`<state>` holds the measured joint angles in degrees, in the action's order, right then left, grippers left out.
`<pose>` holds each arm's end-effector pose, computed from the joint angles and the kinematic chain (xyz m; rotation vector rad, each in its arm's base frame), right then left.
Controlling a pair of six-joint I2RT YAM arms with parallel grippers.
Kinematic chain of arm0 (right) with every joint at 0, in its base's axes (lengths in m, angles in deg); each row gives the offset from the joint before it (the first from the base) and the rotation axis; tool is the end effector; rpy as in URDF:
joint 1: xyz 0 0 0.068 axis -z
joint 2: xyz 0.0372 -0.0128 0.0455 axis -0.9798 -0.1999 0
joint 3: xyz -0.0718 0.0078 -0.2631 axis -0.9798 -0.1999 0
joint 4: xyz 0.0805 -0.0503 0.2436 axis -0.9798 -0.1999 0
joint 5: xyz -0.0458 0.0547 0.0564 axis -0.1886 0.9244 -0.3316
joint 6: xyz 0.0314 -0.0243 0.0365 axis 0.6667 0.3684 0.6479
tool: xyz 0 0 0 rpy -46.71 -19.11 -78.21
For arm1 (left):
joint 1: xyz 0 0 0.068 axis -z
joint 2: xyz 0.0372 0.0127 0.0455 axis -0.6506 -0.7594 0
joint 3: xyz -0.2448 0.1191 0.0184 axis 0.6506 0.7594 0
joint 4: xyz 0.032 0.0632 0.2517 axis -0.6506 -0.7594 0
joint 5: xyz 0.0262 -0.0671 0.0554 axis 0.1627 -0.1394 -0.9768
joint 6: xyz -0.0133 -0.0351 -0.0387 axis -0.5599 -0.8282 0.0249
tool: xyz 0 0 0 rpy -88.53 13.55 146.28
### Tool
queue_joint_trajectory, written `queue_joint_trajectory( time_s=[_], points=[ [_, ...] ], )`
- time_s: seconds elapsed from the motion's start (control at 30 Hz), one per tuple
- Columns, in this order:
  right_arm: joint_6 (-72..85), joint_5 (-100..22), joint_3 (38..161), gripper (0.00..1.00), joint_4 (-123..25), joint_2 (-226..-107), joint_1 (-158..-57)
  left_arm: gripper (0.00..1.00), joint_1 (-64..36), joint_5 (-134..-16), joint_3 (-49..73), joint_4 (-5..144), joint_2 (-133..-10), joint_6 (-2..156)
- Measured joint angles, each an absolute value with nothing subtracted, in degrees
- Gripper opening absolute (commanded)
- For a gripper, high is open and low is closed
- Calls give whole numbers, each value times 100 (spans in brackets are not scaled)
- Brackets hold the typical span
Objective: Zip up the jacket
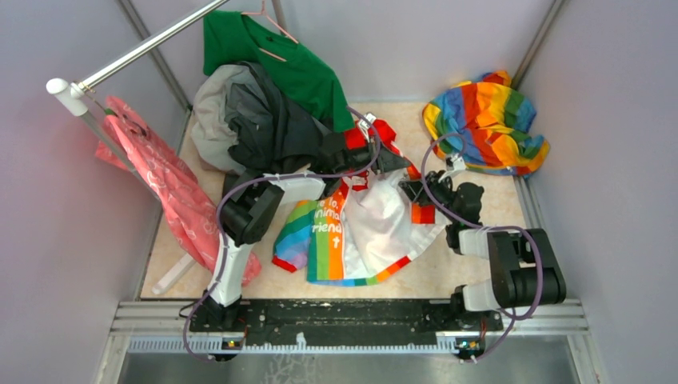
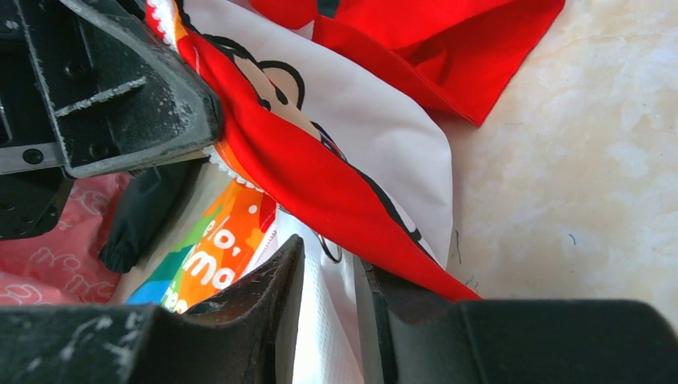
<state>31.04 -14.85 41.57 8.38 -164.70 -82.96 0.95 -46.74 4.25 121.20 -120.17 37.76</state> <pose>0.2417 0.0378 0.1754 -0.0325 1.7363 0.9266 0.3501 -0.3386 0.2198 0.4850 1.6382 -1.7148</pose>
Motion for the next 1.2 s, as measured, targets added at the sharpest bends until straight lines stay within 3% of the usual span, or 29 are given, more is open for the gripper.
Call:
queue_joint_trajectory(
  time_s=[0.17, 0.57, 0.83, 1.2],
  points=[
    [3137, -1479, 4154, 28, 1122, -16558, -8324, 0, 95, -4672, 425, 12120, -12017, 3732],
    [3152, -1321, 4128, 0, 1400, -16676, -8324, 0, 95, -4670, 422, 12124, -12020, 3682],
    [3131, -755, 4325, 0, 884, -16612, -8261, 0, 95, -4637, 427, 12181, -12022, 3964],
    [2473, 858, 5035, 0, -1282, -16156, -7444, 0, 95, -4653, 785, 12799, -12022, 5006]
  ],
)
